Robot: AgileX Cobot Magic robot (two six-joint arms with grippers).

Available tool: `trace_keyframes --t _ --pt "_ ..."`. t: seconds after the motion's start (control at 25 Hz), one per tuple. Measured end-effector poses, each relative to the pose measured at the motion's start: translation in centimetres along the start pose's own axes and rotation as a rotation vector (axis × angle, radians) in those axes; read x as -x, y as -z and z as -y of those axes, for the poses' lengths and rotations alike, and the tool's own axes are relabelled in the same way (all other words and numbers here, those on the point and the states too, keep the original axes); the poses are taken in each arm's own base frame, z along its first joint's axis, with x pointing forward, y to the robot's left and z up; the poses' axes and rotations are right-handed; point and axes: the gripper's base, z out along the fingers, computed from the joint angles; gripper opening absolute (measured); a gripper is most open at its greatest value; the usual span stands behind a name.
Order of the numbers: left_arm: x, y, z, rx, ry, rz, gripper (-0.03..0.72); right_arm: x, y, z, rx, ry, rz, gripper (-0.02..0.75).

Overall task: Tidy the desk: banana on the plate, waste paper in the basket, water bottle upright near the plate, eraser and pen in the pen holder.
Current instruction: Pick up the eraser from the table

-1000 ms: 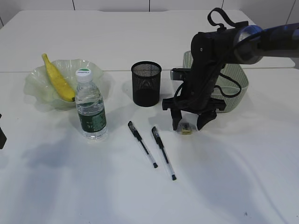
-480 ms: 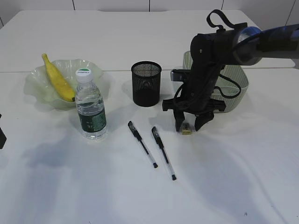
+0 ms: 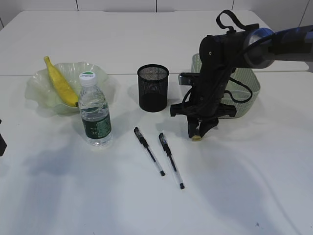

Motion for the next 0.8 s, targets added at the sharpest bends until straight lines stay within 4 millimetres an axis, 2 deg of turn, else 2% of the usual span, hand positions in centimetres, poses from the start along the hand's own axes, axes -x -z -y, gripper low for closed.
trace_keyframes --t 0.24,0.36,0.8 --pt "0.0 0.0 0.0 0.000 0.000 0.000 0.501 0.2 0.2 -0.1 0.003 0.001 0.010 0.173" --pt "0.0 0.0 0.0 0.000 0.000 0.000 0.500 0.7 1.0 -0.3 0.010 0.001 0.029 0.172" --pt "0.0 0.0 0.0 0.000 0.000 0.002 0.500 3.1 6.5 -1.4 0.044 0.027 0.123 0.171"
